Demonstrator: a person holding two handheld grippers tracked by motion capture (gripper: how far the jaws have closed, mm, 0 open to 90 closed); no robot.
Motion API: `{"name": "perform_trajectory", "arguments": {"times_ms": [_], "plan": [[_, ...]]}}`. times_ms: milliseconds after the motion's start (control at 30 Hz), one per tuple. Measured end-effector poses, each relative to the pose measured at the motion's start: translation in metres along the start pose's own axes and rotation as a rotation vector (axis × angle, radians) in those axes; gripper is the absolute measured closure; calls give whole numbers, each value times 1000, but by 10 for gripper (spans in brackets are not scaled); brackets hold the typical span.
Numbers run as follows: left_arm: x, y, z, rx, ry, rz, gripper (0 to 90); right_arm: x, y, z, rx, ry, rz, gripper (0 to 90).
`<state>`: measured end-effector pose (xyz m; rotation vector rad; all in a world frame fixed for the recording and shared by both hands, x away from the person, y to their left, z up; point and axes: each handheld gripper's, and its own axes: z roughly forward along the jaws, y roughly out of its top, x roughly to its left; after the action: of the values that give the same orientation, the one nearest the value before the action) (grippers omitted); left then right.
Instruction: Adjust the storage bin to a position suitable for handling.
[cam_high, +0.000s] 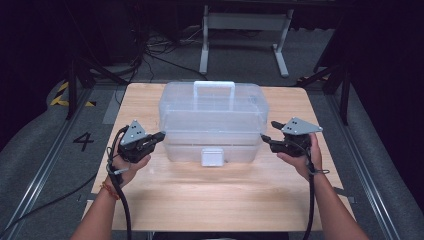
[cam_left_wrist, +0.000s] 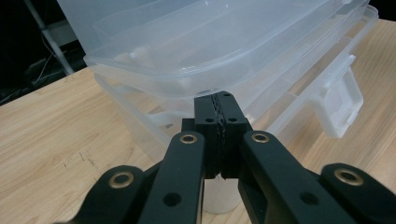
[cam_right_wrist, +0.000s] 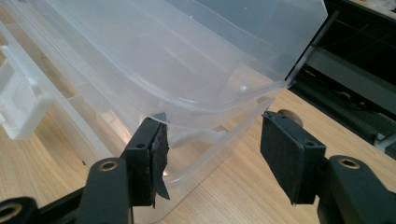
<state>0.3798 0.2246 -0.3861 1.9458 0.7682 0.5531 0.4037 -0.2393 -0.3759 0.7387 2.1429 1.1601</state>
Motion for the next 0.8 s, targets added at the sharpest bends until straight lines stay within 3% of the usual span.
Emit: {"name": "perform_trajectory", "arguments": {"times_ms": [267,800], "plan": [[0,-1,-3,-5,-1,4,868,1,2,-1,-3,-17,-15,425],[3,-7,-2,29,1,3,862,1,18,-6,-98,-49,-2,434]]}}
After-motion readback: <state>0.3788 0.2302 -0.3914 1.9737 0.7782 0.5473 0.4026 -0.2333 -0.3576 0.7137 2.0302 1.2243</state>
